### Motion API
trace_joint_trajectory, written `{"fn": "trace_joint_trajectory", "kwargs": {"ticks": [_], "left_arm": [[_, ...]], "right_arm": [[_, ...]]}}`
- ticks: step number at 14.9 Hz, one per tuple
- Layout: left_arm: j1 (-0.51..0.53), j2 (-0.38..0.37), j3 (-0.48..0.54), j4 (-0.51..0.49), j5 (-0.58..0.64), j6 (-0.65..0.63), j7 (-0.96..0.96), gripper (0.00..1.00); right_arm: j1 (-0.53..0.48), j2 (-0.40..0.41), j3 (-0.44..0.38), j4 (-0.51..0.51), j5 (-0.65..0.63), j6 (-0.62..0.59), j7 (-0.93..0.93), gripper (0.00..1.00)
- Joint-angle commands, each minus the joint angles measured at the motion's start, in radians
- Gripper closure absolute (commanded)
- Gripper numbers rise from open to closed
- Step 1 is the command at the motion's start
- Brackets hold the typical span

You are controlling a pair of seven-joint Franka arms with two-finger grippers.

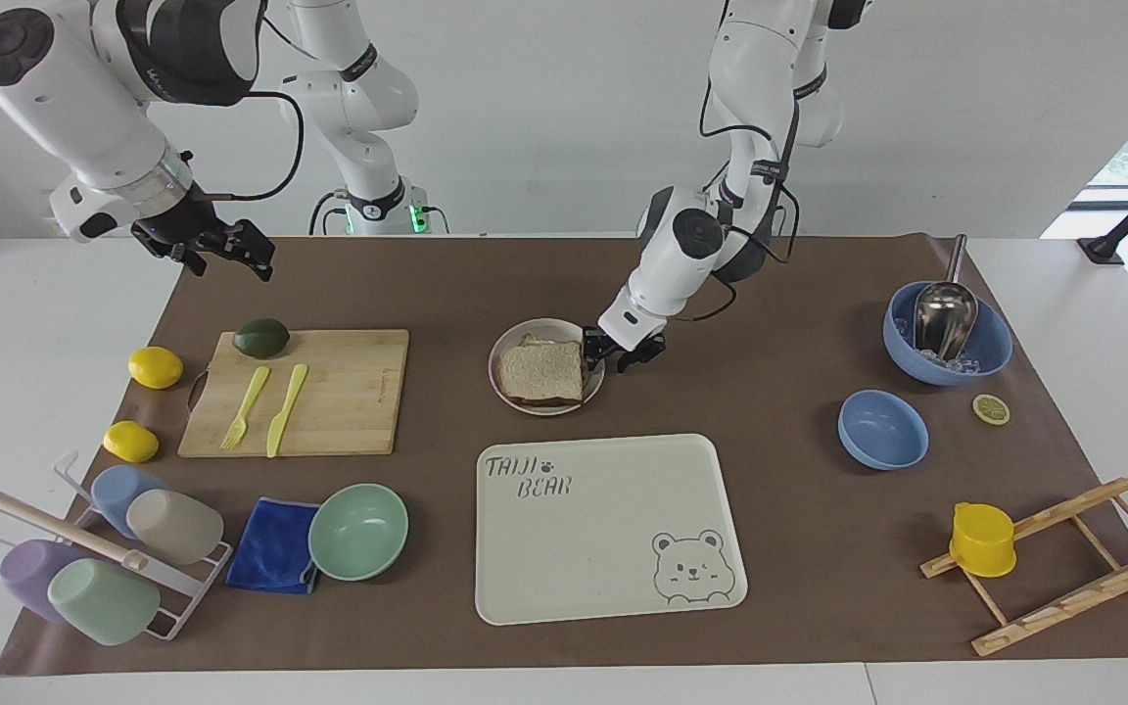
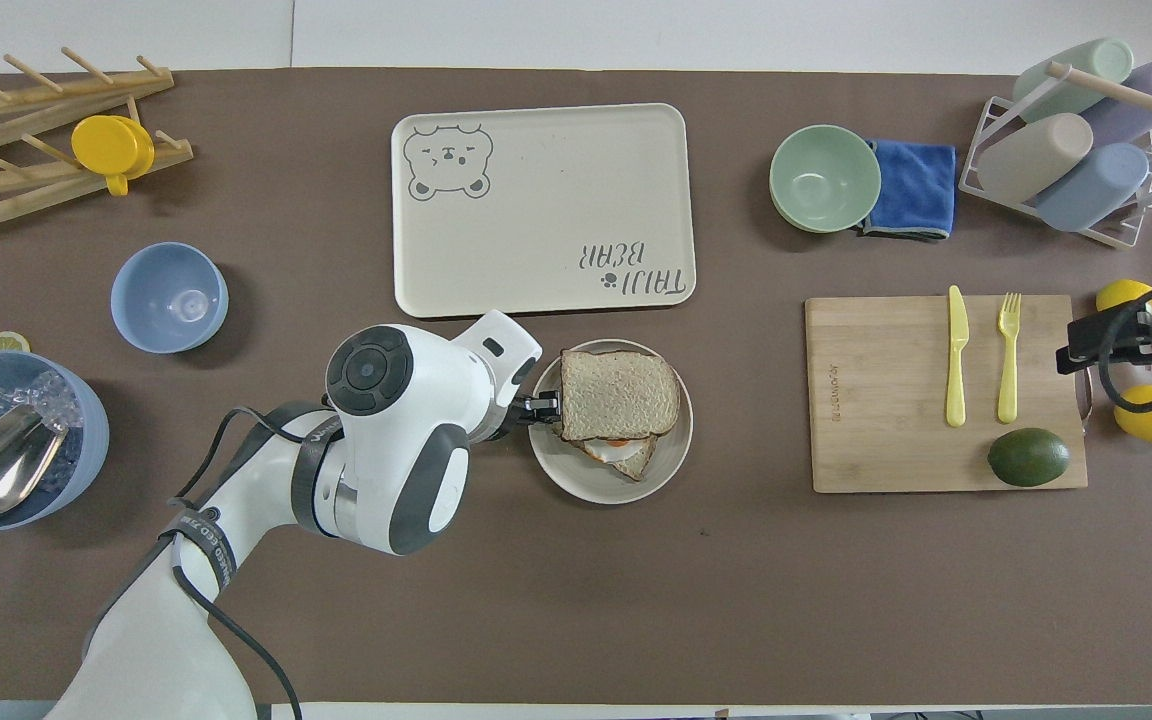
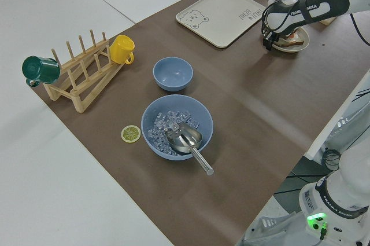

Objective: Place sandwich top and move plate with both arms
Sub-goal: 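Grip the white plate rim with the left gripper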

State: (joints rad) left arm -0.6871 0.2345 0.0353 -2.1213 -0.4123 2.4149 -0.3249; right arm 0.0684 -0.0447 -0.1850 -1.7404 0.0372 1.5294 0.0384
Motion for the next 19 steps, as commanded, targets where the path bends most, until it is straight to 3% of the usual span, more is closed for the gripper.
{"fn": "trace_joint_trajectory", "kwargs": {"ticks": [1,7,9,10,19], "left_arm": [[-0.022,0.005,0.014,-0.016,-0.013,0.029,0.02,0.49],[-0.026,0.003,0.014,-0.016,-0.02,0.02,0.01,0.76],[-0.034,0.003,0.014,-0.016,-0.034,0.018,0.004,0.95],[-0.034,0.003,0.014,-0.016,-0.039,0.018,-0.002,1.0],[0.024,-0.026,0.015,0.01,-0.069,-0.054,0.004,1.0]], "right_arm": [[-0.019,-0.021,0.004,-0.017,-0.016,0.012,-0.029,0.0],[-0.025,0.0,0.001,0.036,-0.013,-0.012,-0.063,0.0],[-0.024,-0.004,-0.001,0.045,-0.003,-0.017,-0.075,0.0],[-0.024,-0.007,-0.001,0.047,-0.002,-0.017,-0.087,0.0],[-0.016,-0.021,-0.007,0.045,0.0,0.0,-0.081,0.0]]}}
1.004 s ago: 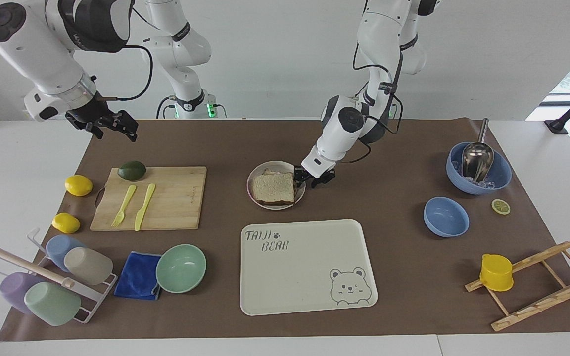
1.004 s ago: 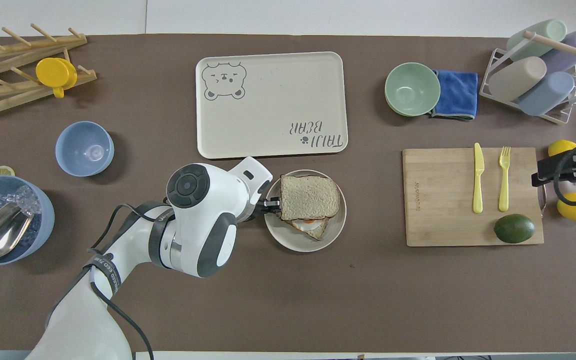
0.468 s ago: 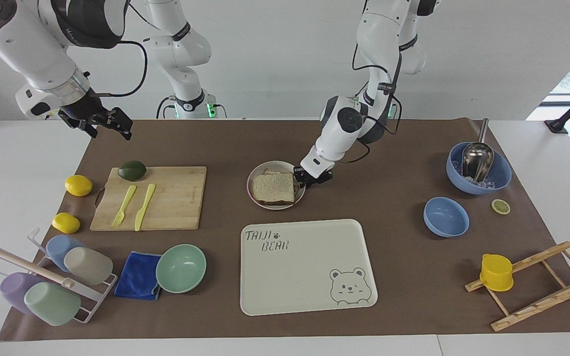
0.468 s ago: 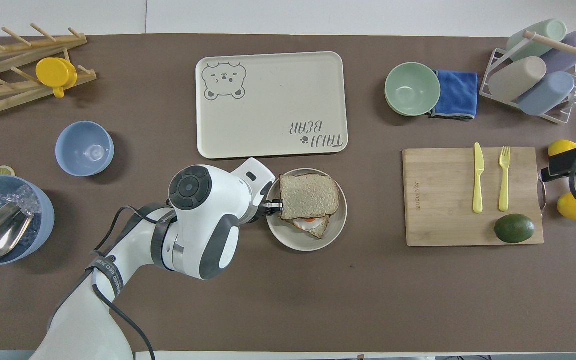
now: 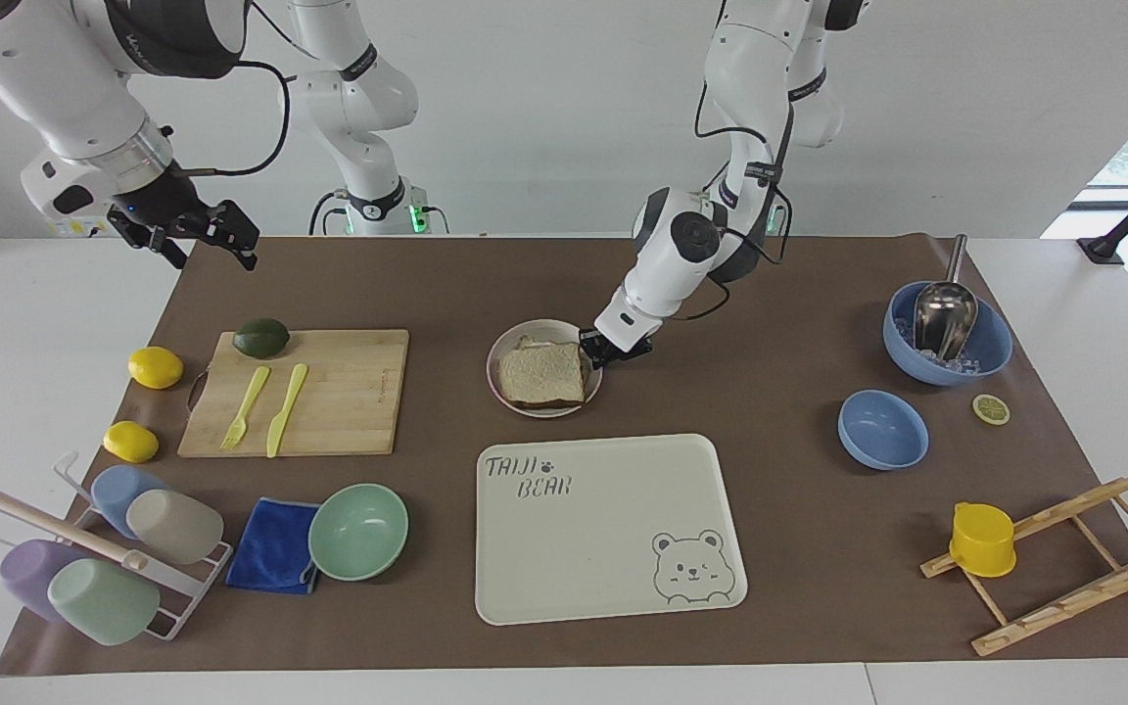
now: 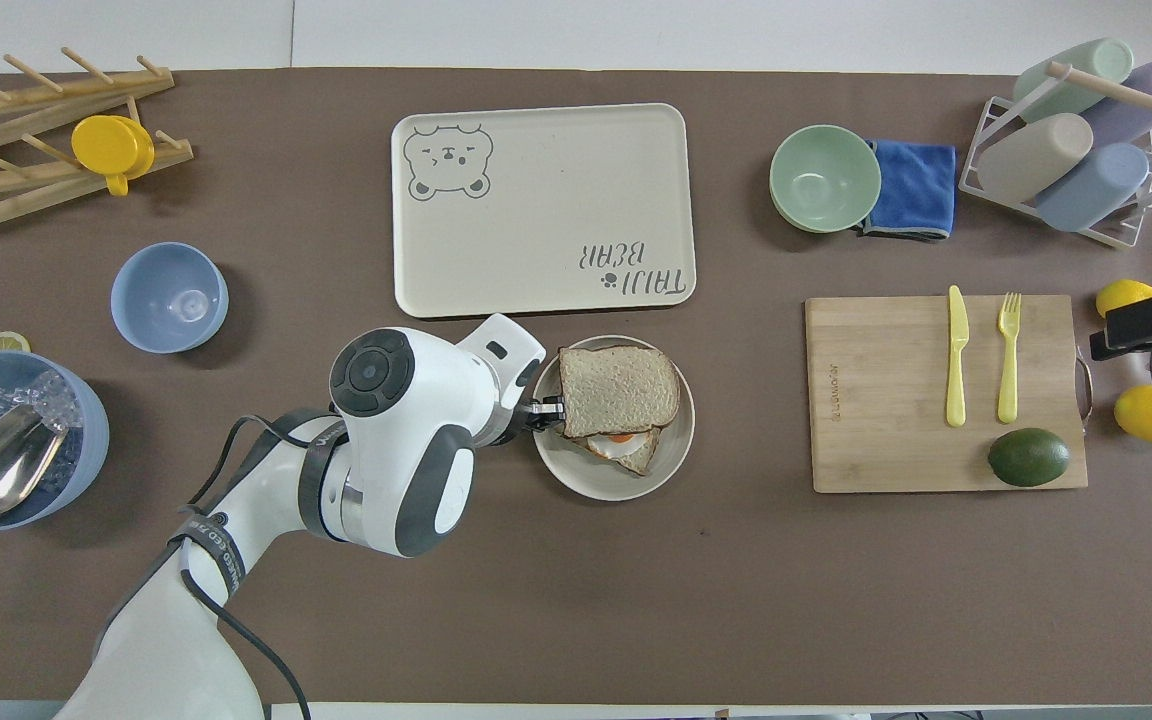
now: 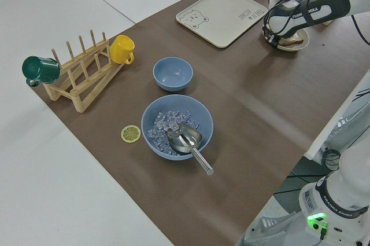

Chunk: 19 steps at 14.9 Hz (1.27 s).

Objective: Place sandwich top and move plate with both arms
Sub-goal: 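Grip the white plate rim with the left gripper, then slide the plate with the left gripper onto the bear tray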

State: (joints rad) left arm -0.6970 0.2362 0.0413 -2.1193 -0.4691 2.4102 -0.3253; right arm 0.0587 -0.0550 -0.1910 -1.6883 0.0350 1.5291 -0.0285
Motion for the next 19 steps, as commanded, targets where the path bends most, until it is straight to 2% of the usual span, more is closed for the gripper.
{"fn": "trace_joint_trajectory", "kwargs": {"ticks": [1,4,6,9,11,14,16,19], "left_arm": [[0.056,-0.032,0.011,0.037,-0.013,-0.09,0.009,1.0],[0.12,-0.025,0.016,0.159,-0.011,-0.218,0.023,1.0],[0.183,0.011,0.016,0.264,-0.01,-0.293,0.022,1.0],[0.241,0.061,0.014,0.369,-0.003,-0.293,0.025,1.0],[0.27,0.142,0.014,0.458,0.0,-0.295,0.023,1.0],[0.274,0.303,0.015,0.614,-0.003,-0.284,0.02,1.0],[0.274,0.343,0.014,0.634,0.0,-0.234,0.023,1.0],[0.258,0.347,0.014,0.595,0.003,-0.136,0.026,1.0]], "right_arm": [[-0.005,-0.014,0.001,-0.011,0.002,-0.001,-0.014,0.0],[-0.008,-0.02,0.001,-0.019,0.0,-0.004,-0.01,0.0],[-0.01,-0.02,-0.001,-0.019,0.0,-0.004,-0.01,0.0],[-0.01,-0.02,-0.001,-0.019,0.0,-0.012,-0.014,0.0],[-0.007,-0.02,0.002,-0.019,0.0,-0.012,-0.014,0.0],[0.0,-0.022,0.002,-0.019,0.0,-0.012,-0.014,0.0],[0.0,-0.02,0.002,-0.019,0.0,-0.012,-0.014,0.0],[-0.002,-0.02,0.002,-0.019,0.0,-0.012,-0.014,0.0]]}}
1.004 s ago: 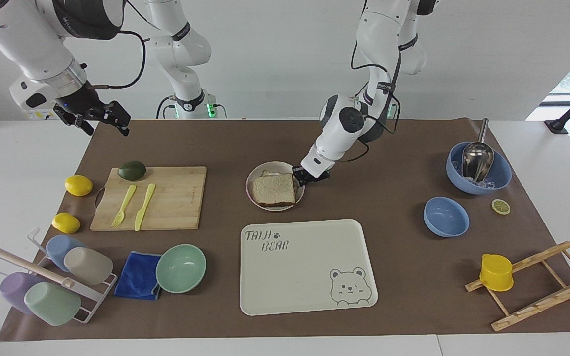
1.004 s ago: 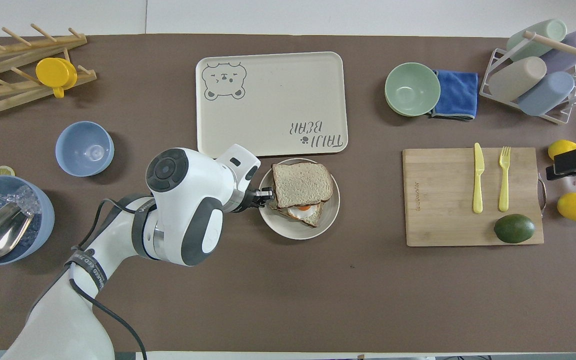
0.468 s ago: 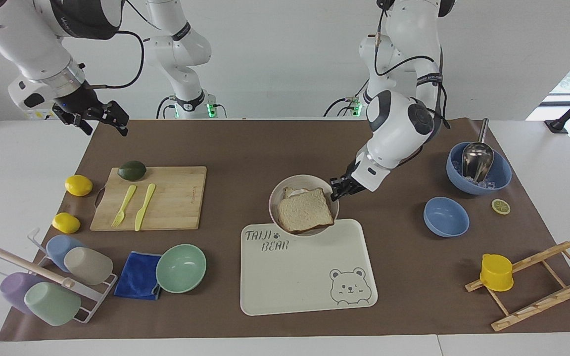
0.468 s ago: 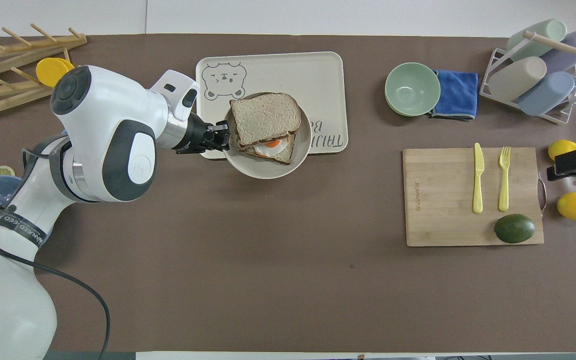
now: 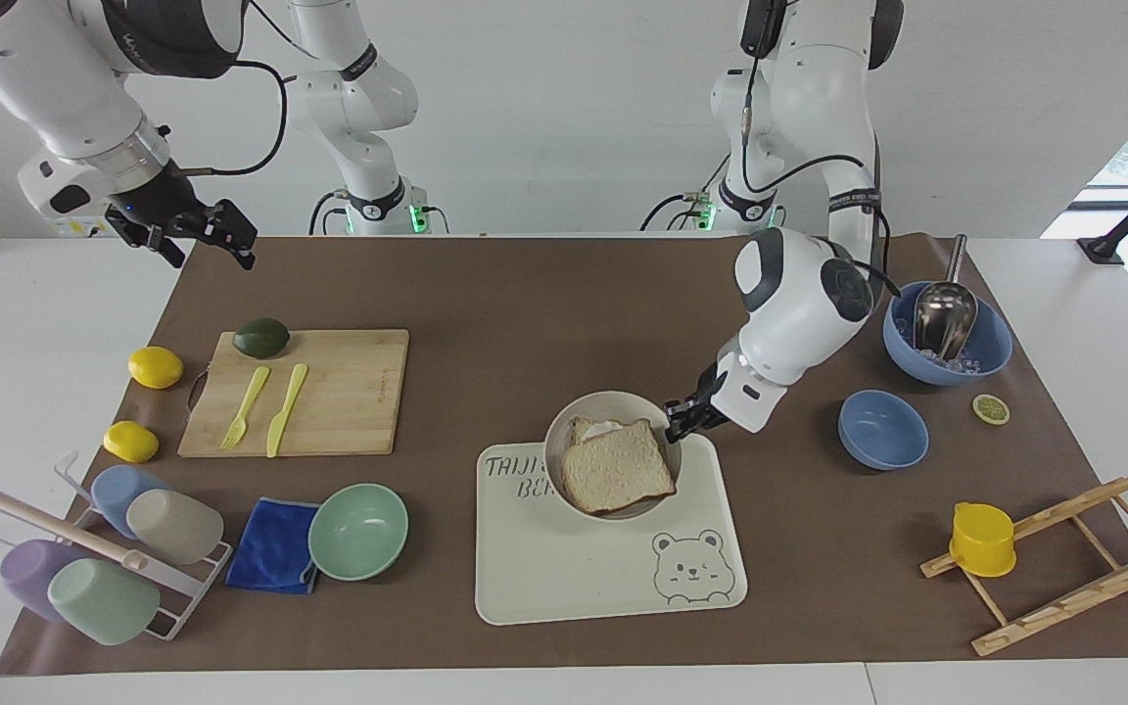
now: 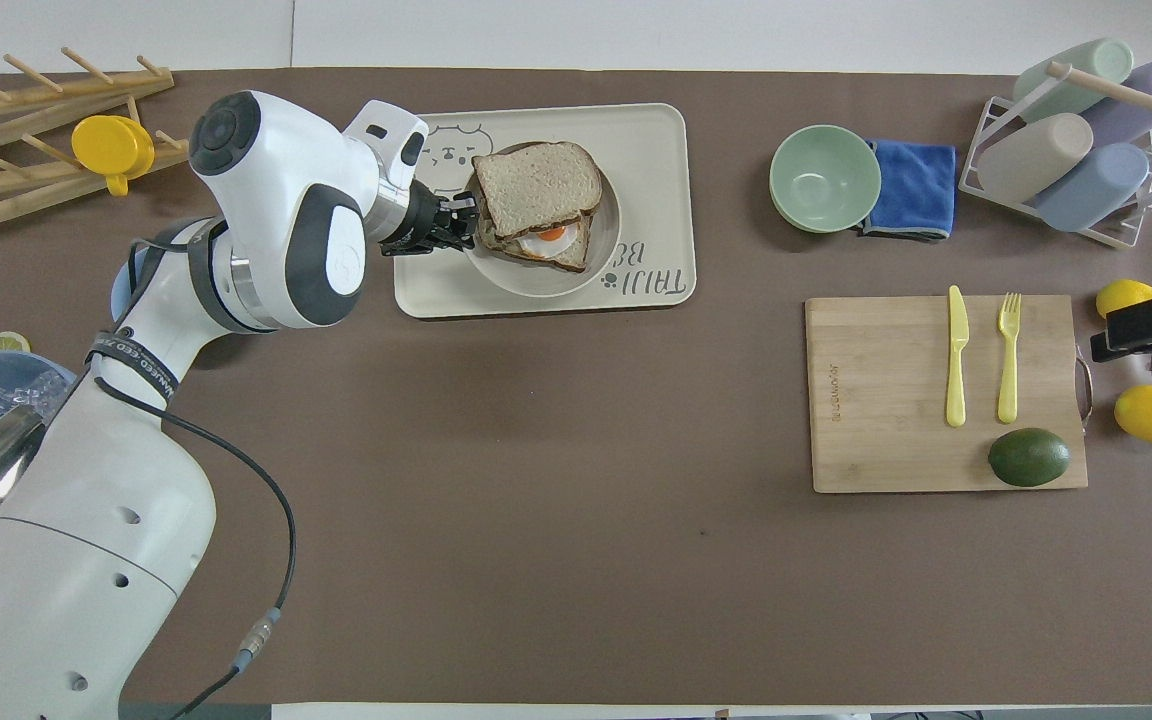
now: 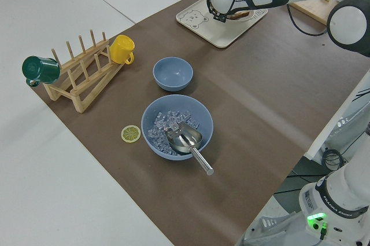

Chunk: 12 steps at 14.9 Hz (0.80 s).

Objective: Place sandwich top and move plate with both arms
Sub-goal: 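Slide the plate with the left gripper onto the bear tray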

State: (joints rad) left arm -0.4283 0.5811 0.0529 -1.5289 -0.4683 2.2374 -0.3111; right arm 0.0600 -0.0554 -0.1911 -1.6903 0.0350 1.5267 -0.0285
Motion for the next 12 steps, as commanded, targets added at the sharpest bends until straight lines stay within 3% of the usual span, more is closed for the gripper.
{"fn": "trace_joint_trajectory", "kwargs": {"ticks": [1,9,10,11,12], "left_arm": [[-0.021,0.002,0.002,-0.008,0.002,0.069,0.01,1.0],[-0.038,-0.003,0.002,-0.047,0.002,0.09,0.035,0.98],[-0.035,-0.003,0.002,-0.047,0.002,0.084,0.033,0.64],[-0.035,-0.004,0.002,-0.043,0.0,0.074,0.027,0.09],[-0.033,-0.006,0.004,-0.043,0.0,0.061,0.024,0.0]], "right_arm": [[-0.003,-0.02,0.002,-0.017,0.0,-0.01,-0.014,0.0],[-0.003,-0.02,0.002,-0.017,0.0,-0.01,-0.014,0.0],[-0.003,-0.02,0.002,-0.017,0.0,-0.01,-0.014,0.0],[-0.003,-0.021,0.002,-0.017,0.0,-0.01,-0.014,0.0],[-0.003,-0.021,0.002,-0.017,0.0,-0.01,-0.014,0.0]]}}
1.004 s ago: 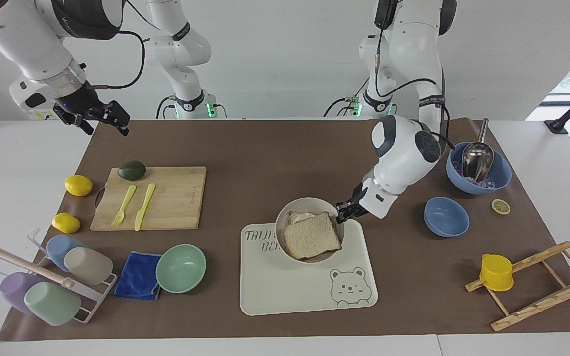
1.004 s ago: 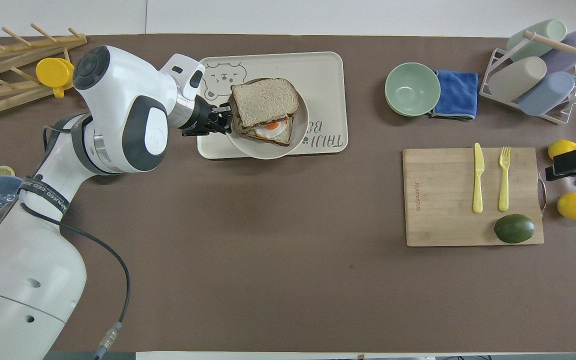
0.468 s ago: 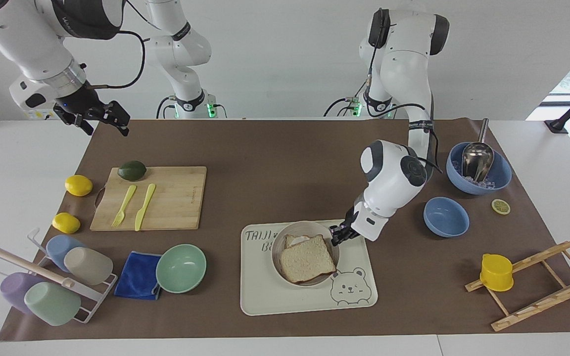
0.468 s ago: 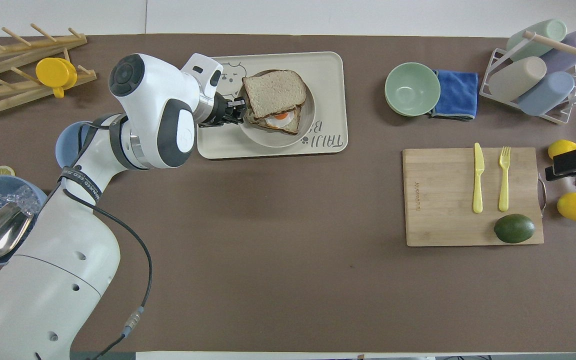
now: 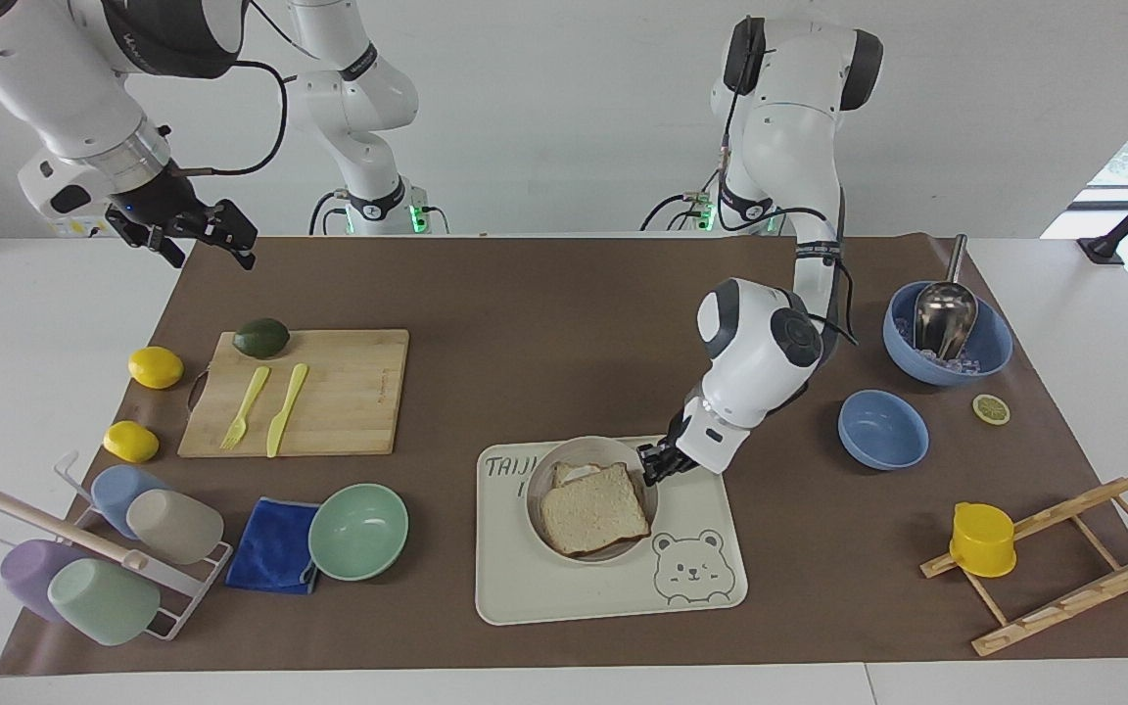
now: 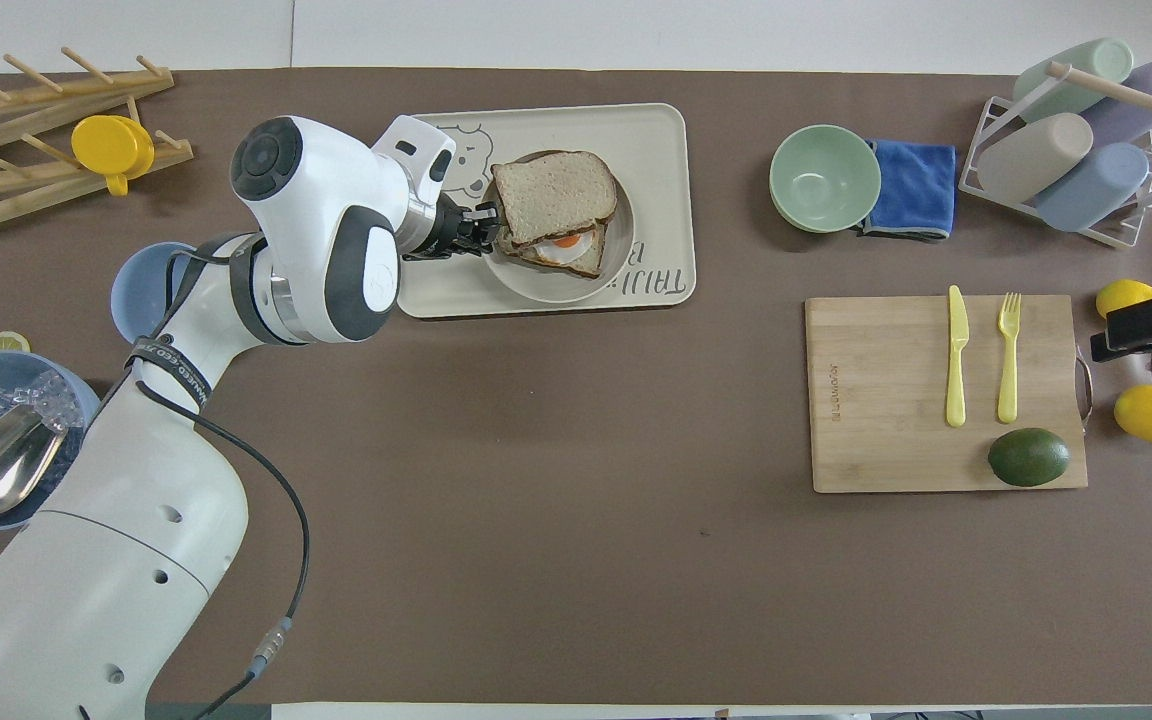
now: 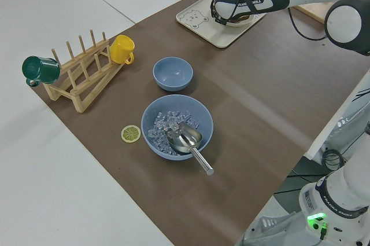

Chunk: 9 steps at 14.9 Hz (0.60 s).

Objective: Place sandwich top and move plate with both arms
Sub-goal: 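Open the left gripper and release the plate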

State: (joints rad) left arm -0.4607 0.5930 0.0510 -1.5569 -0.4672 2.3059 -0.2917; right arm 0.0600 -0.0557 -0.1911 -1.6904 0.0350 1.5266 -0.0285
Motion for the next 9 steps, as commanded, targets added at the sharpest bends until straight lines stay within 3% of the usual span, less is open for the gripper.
{"fn": "trace_joint_trajectory", "kwargs": {"ticks": [1,4,9], "left_arm": [[0.004,-0.019,0.007,-0.006,-0.001,-0.034,0.003,0.0],[0.014,-0.041,0.02,0.011,-0.001,-0.095,0.003,0.0],[0.028,-0.195,0.16,-0.005,0.01,-0.3,0.014,0.0]], "right_arm": [[-0.003,-0.021,0.002,-0.017,0.0,-0.01,-0.014,0.0],[-0.003,-0.021,0.002,-0.017,0.0,-0.01,-0.014,0.0],[-0.002,-0.021,0.002,-0.017,0.0,-0.01,-0.014,0.0]]}}
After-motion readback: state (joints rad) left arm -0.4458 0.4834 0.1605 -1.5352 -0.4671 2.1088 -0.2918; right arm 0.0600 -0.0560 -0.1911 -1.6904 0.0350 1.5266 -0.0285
